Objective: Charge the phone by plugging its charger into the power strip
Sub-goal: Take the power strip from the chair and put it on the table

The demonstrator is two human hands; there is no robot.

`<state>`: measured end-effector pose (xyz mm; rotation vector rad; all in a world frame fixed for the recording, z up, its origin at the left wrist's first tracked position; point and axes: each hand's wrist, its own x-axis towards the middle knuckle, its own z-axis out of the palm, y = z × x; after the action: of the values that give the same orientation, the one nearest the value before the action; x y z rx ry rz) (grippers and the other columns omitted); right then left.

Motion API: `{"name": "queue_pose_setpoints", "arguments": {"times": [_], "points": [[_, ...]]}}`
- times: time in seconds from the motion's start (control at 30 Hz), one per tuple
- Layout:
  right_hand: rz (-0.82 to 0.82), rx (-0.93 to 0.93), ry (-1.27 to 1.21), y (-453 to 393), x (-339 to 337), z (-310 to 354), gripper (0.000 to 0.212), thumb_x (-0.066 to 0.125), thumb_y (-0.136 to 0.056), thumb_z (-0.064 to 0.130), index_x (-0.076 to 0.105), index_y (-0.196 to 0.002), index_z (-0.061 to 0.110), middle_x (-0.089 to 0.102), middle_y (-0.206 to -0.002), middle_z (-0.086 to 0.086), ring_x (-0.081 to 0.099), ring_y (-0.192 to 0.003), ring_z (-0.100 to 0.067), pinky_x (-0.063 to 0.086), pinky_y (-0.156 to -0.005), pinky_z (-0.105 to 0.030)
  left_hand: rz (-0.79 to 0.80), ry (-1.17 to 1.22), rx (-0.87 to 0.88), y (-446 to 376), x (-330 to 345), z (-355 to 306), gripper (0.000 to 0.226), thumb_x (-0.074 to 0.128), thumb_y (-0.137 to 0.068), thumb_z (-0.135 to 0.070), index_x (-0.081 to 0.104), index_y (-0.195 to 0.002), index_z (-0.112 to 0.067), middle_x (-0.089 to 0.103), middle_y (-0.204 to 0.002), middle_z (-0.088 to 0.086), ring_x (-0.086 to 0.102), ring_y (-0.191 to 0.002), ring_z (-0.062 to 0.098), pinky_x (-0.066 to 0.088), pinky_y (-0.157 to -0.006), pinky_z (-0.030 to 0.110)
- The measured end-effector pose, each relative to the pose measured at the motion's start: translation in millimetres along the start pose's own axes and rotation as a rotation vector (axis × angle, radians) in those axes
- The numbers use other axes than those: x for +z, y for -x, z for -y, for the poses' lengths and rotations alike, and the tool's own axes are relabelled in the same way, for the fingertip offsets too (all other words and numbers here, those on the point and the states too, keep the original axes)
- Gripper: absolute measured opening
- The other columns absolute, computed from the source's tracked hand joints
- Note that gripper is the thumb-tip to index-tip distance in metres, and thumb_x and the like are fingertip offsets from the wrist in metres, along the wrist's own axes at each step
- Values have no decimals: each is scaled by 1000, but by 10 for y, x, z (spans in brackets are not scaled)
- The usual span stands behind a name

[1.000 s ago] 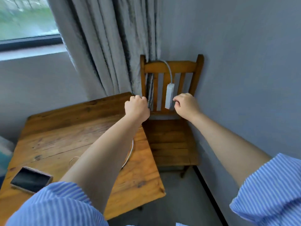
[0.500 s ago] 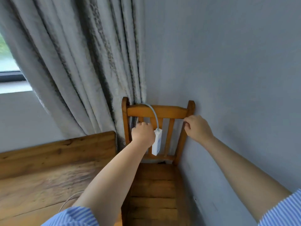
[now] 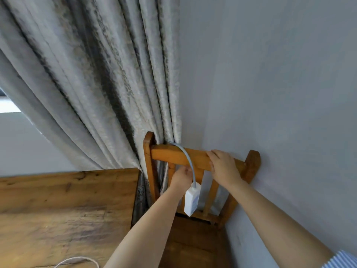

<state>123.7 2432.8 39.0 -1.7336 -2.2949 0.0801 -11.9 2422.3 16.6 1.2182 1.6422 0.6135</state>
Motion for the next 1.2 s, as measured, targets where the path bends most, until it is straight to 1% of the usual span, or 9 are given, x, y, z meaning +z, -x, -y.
{"name": "queue_pose_setpoints", "arguments": {"times": [0.1,0.2,0.4,0.6,0.83,0.9,1.0,1.1,1.2], "points": [[-74,-16,-37,-31,90,-64,46,49,-84,-1,43,-129,9,56,-125,-13,48,-116,-28,33,-102,-39,-17,154,18,-52,40,6,29,34,-99,-23,59,-97,-8,57,-91,7,55,-86,18,43,-76,26],[-156,-69,-73,6,151,-107,52,60,-70,-15,54,-119,0,64,-111,-22,59,-103,-37,43,-94,-47,-66,168,73,-28,44,59,37,33,-99,-24,43,-64,-18,44,-64,-2,43,-58,10,36,-55,20],[-214,10,-76,-17,187,53,31,57,-81,3,58,-113,1,65,-107,-23,59,-101,-37,42,-93,-45,-311,192,174,222,-204,144,34,33,-98,-24,42,-65,-23,41,-58,-2,38,-50,12,31,-49,25],[-48,-96,-90,-303,248,467,47,43,-88,5,37,-134,17,48,-131,-16,40,-120,-31,29,-102,-43,-530,134,230,315,-664,-22,21,37,-98,-25,49,-81,-20,40,-53,-5,35,-44,9,28,-39,17],[-5,-62,-244,-462,321,637,48,48,-85,-2,43,-130,12,47,-131,-17,39,-121,-32,29,-103,-38,-574,85,283,184,-1265,-243,41,37,-97,-22,46,-59,-32,39,-50,-3,34,-45,10,28,-42,17],[2,-68,-254,-463,316,640,48,48,-85,-3,44,-130,12,48,-130,-17,40,-121,-32,30,-103,-38,-570,74,301,107,-1397,-325,42,38,-97,-19,44,-56,-24,37,-49,-3,32,-45,11,27,-39,14],[7,-57,-278,-462,316,637,47,49,-84,-5,46,-128,11,51,-129,-16,43,-120,-30,32,-102,-35,-618,111,294,-49,-1595,-461,35,39,-96,-14,57,-67,-8,54,-61,10,49,-62,27,39,-58,30],[-7,-58,-311,-478,306,657,40,49,-85,-5,50,-124,7,54,-125,-18,48,-117,-32,37,-103,-39,-660,103,300,-203,-1791,-472,30,39,-96,-15,63,-105,0,67,-96,24,59,-93,37,48,-81,38],[-42,-24,-312,-486,292,676,33,51,-85,-4,57,-117,3,60,-114,-24,53,-107,-37,43,-96,-47,-599,12,320,-254,-1856,-316,30,40,-95,-12,62,-87,7,52,-58,15,48,-68,33,39,-54,34]]}}
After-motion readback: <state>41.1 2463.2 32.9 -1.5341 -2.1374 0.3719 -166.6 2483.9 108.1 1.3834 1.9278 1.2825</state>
